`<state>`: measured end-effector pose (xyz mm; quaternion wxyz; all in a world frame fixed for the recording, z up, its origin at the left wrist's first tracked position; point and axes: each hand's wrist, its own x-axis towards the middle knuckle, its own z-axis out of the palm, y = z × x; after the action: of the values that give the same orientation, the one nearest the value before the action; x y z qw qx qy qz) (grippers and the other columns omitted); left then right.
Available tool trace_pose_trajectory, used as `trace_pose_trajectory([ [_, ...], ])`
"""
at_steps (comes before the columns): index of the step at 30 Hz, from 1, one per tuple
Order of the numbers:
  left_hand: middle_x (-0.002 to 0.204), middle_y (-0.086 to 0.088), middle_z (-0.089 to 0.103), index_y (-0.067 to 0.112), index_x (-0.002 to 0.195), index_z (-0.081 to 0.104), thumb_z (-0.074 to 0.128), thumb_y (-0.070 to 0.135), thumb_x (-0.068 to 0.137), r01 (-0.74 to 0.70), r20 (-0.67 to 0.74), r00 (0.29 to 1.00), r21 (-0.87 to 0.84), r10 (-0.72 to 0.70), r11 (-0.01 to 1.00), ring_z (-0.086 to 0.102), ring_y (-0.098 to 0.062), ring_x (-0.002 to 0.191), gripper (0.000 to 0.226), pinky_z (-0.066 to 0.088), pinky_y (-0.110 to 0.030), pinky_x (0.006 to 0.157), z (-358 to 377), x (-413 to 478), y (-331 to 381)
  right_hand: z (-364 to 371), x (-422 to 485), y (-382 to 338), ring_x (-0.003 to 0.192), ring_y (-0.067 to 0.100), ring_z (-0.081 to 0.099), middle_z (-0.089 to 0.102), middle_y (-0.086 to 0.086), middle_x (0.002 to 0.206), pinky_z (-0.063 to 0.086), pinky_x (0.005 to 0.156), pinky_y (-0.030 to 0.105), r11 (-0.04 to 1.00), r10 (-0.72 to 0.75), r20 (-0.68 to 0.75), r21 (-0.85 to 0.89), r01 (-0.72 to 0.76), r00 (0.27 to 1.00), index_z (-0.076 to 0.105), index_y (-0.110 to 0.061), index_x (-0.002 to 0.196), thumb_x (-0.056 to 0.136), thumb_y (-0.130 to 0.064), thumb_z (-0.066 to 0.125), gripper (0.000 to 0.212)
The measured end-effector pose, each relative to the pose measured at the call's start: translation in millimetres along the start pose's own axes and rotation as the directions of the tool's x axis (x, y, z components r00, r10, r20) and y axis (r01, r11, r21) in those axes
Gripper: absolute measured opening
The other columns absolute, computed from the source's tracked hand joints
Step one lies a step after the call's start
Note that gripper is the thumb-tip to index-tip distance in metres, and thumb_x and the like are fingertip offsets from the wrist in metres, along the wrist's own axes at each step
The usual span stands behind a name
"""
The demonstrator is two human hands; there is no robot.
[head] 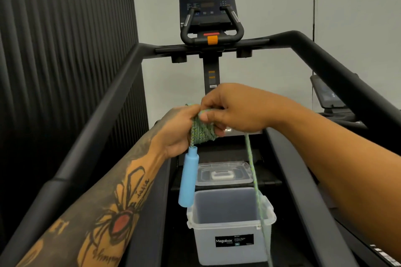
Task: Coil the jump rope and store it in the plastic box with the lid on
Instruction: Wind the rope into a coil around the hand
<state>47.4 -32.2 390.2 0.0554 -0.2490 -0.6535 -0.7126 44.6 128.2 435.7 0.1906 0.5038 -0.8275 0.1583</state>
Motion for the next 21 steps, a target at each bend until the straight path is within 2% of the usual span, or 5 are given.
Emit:
trace_pose_trajectory([
  [4, 0.085, -0.021, 0.066, 0.003, 0.106, 0.062, 0.038, 0.040, 0.096, 0.012, 0.100, 0.995, -0.013, -0.011, 1.000, 0.066, -0.028, 0.074, 0.045, 0.055, -0.037, 0.078, -7.1, 1.5, 0.5, -0.7, 8.8, 22.0, 0.056, 0.007, 0.054, 0.064, 0.004, 0.064, 0.042, 0.058, 0.019, 0.998, 0.031, -0.178, 0.058, -0.021, 0.984, 0.066, -0.010, 0.083, 0.094, -0.023, 0.060, 0.018],
  [10, 0.071, -0.008, 0.067, -0.002, 0.099, 0.062, 0.057, 0.009, 0.084, -0.063, 0.076, 0.995, 0.061, 0.058, 0.996, 0.063, -0.016, 0.061, 0.020, 0.057, -0.028, 0.066, -6.3, -1.6, -2.6, 10.4, 12.1, 51.3, 0.047, 0.006, 0.044, 0.052, -0.006, 0.054, 0.041, 0.049, 0.020, 0.942, 0.101, -0.325, 0.336, 0.015, 0.940, 0.064, -0.004, 0.084, 0.090, -0.024, 0.068, 0.022],
  [14, 0.074, -0.011, 0.069, -0.002, 0.096, 0.062, 0.058, 0.003, 0.082, -0.053, 0.089, 0.994, -0.041, 0.056, 0.998, 0.065, -0.018, 0.062, 0.015, 0.056, -0.027, 0.064, -3.5, -1.8, -3.1, 27.2, 12.5, 68.8, 0.060, 0.025, 0.044, 0.052, 0.016, 0.069, 0.043, 0.050, 0.030, 0.816, 0.180, -0.312, 0.577, 0.036, 0.933, 0.065, -0.007, 0.089, 0.094, -0.024, 0.062, 0.018],
  [17, 0.078, -0.015, 0.073, -0.004, 0.094, 0.063, 0.059, 0.001, 0.077, -0.071, 0.041, 0.996, -0.097, 0.075, 0.993, 0.069, -0.018, 0.063, 0.018, 0.058, -0.026, 0.064, 0.4, 0.8, -4.0, 45.4, 12.0, 71.1, 0.061, 0.025, 0.042, 0.053, 0.010, 0.066, 0.039, 0.049, 0.028, 0.712, 0.208, -0.279, 0.701, 0.051, 0.937, 0.066, -0.015, 0.082, 0.096, -0.020, 0.059, 0.016],
  [21, 0.078, -0.015, 0.074, -0.003, 0.092, 0.064, 0.060, 0.002, 0.075, -0.069, -0.002, 0.998, -0.187, 0.070, 0.980, 0.072, -0.018, 0.065, 0.019, 0.059, -0.029, 0.060, 6.9, 4.7, -4.3, 66.8, 12.8, 65.2, 0.054, 0.016, 0.037, 0.051, -0.006, 0.061, 0.039, 0.046, 0.025, 0.611, 0.261, -0.238, 0.791, 0.031, 0.935, 0.066, -0.026, 0.070, 0.095, -0.006, 0.051, 0.036],
])
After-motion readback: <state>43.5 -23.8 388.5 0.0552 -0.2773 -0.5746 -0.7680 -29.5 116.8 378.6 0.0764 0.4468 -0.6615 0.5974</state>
